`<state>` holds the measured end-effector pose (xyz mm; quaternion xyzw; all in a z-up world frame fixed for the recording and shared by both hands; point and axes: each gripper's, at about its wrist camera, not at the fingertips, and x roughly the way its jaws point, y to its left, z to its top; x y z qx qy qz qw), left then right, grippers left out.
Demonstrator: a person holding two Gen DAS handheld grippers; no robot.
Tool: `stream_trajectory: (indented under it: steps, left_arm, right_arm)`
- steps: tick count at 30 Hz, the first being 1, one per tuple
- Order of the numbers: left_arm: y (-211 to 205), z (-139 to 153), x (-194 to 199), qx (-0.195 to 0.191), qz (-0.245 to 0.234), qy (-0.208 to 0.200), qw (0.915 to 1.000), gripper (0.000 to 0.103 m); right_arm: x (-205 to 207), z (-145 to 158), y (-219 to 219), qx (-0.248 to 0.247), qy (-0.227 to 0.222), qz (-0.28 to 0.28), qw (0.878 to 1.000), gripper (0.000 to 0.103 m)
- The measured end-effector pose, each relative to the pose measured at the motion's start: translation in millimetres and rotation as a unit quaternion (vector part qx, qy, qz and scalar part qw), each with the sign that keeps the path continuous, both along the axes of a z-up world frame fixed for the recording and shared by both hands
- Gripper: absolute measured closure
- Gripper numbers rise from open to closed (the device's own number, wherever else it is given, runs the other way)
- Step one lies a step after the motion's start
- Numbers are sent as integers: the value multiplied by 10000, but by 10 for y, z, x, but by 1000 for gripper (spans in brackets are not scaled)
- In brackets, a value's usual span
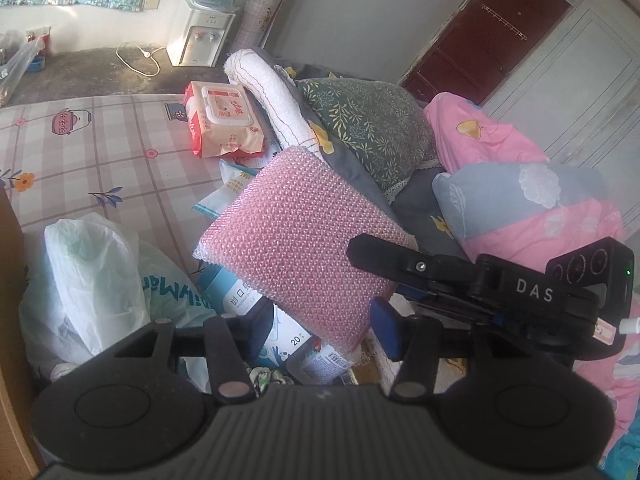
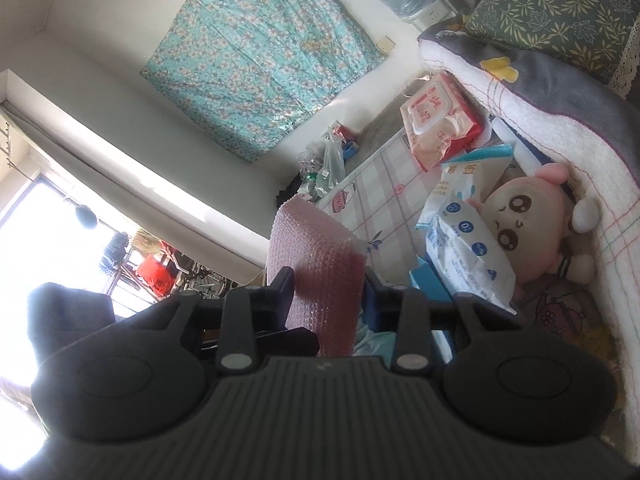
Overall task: Organize soft objects
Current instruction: 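Carry the pink pad into the cardboard box and open the left gripper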
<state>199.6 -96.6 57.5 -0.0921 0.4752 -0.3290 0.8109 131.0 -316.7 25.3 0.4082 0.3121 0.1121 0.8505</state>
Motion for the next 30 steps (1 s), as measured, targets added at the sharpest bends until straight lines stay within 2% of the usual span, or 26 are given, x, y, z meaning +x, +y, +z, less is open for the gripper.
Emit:
stream_trajectory:
  steps: [4,8,14,22,25,27,30]
  left_arm:
    - [387,177,-154,-111,313,-139,9993,49]
    - [919,294,-276,-97,824,-184,9964,48]
    - [1744,265,-321,62,1651,-40,9863,48]
    - [2571,-190,-24,140,2477,622,9667,48]
    - [2721,-339,166,237,2635,692,9619,48]
    - [2775,-468,338,325,2647,797,9605,48]
    - [2817,-702,544,541,2808,1038,9526,48]
  right_arm:
    - [-1,222,346,-8,-163,276,9995,69]
    - [145,370,858,45,-217,721,9972,69]
    - [550,327,1716,269,57,1501,9883,69]
    - [1105,-63,2760,137,791,2082,9748,69]
    - [1285,-141,2985,-42,819,2098,9743,68]
    - [1407,-163,3092,-315,788,2074,9746,64]
    - [1537,-168,3131,-979,575,1969,9738,59]
